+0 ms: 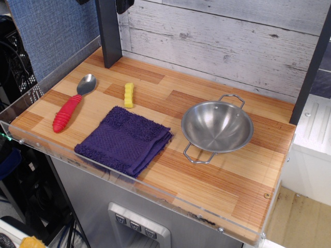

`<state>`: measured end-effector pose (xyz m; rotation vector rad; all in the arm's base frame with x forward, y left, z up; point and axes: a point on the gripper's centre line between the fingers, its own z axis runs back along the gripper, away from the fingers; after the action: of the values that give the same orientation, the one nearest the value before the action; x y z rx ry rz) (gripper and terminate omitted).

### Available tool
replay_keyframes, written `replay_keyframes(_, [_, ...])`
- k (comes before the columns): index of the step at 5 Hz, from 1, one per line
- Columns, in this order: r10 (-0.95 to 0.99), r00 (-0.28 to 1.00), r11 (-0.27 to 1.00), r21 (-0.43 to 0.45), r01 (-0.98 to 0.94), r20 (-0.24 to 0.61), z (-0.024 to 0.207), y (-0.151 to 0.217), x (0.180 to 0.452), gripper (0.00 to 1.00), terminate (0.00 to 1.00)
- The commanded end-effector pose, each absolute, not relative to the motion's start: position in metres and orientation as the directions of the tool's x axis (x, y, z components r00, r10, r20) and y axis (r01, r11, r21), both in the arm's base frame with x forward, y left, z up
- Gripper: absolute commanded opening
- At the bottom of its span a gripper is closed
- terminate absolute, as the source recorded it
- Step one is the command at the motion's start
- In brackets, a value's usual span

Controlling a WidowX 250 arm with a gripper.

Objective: Put the silver pan on top of the purple rag.

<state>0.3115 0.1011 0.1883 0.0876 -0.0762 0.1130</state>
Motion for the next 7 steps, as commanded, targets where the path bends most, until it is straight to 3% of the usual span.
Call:
replay_keyframes(1, [0.109,0.991,0.990,0.083,-0.116,0.081,0.188,0.101,0.311,1.00,0.00])
replay_keyframes(2, [0.047,0.992,0.996,0.075,-0.056,0.114,0.193,0.077,0.313,1.00,0.00])
replay_keyframes(4, [-0.164,0.976,0.986,0.017,0.163,0.145,0.184,-0.007,0.314,1.00,0.00])
replay_keyframes(6, [-0.352,0.916,0.934,0.008,0.357,0.195,0.137,-0.075,0.322,1.00,0.00])
replay_keyframes(7, [-0.401,0.893,0.916,0.054,0.398,0.205,0.114,-0.094,0.326,1.00,0.00])
